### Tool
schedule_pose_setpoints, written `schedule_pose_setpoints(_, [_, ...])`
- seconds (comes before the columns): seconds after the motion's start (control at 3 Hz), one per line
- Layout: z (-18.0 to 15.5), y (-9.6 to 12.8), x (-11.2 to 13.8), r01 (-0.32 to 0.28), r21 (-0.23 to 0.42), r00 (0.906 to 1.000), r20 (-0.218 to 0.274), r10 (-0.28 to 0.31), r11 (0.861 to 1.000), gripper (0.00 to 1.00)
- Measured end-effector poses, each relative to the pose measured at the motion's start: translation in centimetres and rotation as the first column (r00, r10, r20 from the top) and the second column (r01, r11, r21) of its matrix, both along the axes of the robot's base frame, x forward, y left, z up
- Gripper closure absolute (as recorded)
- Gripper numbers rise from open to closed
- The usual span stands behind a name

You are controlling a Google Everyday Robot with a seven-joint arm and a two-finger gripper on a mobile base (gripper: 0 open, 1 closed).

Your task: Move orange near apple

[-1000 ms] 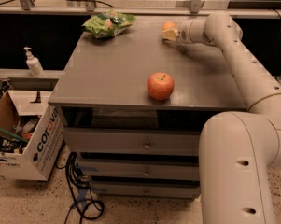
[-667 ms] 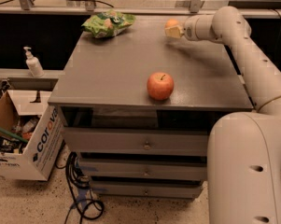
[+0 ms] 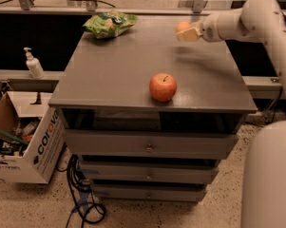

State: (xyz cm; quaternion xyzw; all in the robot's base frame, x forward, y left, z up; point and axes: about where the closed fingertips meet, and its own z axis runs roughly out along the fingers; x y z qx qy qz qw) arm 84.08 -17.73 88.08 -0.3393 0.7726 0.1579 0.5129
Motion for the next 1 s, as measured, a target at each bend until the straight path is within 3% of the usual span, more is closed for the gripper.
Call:
schedule_pose_setpoints(0.33, [-0.7,-2.0,-6.3,-0.082,-0.035,0.994,-0.075,0.08,0.996,1.0])
schedule_pose_setpoints(1.0, [-1.3,-5.2,-16.1,-0.225,-0.087,0.9643,-0.163,0.209,0.971,1.0])
